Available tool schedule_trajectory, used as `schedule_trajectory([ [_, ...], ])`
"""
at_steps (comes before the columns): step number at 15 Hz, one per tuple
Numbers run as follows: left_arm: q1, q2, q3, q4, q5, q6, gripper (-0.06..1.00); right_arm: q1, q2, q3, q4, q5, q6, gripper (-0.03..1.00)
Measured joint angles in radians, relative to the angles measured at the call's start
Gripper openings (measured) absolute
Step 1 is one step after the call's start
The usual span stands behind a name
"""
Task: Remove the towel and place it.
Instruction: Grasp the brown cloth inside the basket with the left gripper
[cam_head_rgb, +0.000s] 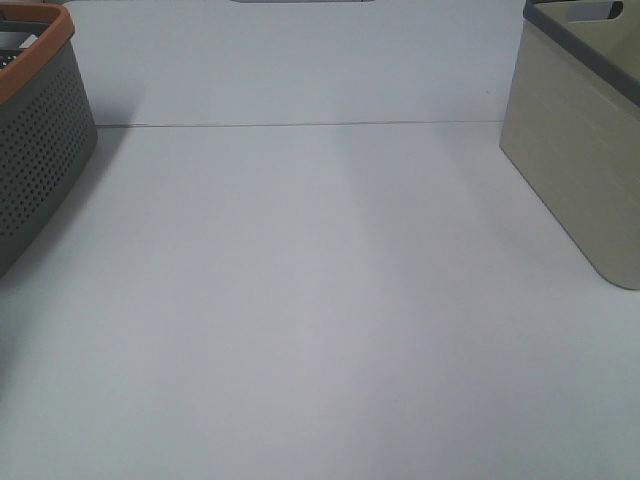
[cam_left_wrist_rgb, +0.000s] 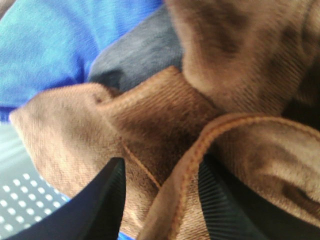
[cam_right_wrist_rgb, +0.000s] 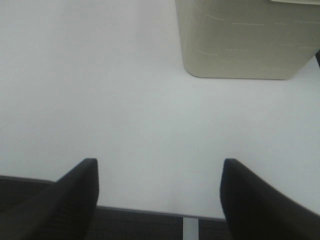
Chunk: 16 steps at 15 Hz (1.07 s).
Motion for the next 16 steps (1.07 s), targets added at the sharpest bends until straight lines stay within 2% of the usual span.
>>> schedule_trajectory([
  [8, 0.0, 0.0, 0.0, 0.0, 0.0, -0.036, 0.44, 0.0, 0.0, 0.0, 0.0, 0.0, 0.0, 0.6],
  [9, 0.0, 0.0, 0.0, 0.0, 0.0, -0.036, 0.41, 0.0, 0.0, 0.0, 0.0, 0.0, 0.0, 0.6],
  [12, -0.005, -0.007, 0.0, 0.061, 0.011, -0.039, 0.06, 0.0, 0.0, 0.0, 0.0, 0.0, 0.0, 0.6],
  [13, -0.009, -0.018, 0.0, 0.083, 0.024, -0.039, 0.01, 0.0, 0.0, 0.0, 0.0, 0.0, 0.0, 0.6],
  [16, -0.015, -0.082, -0.018, 0.13, 0.096, -0.054, 0.0, 0.0, 0.0, 0.0, 0.0, 0.0, 0.0, 0.6],
])
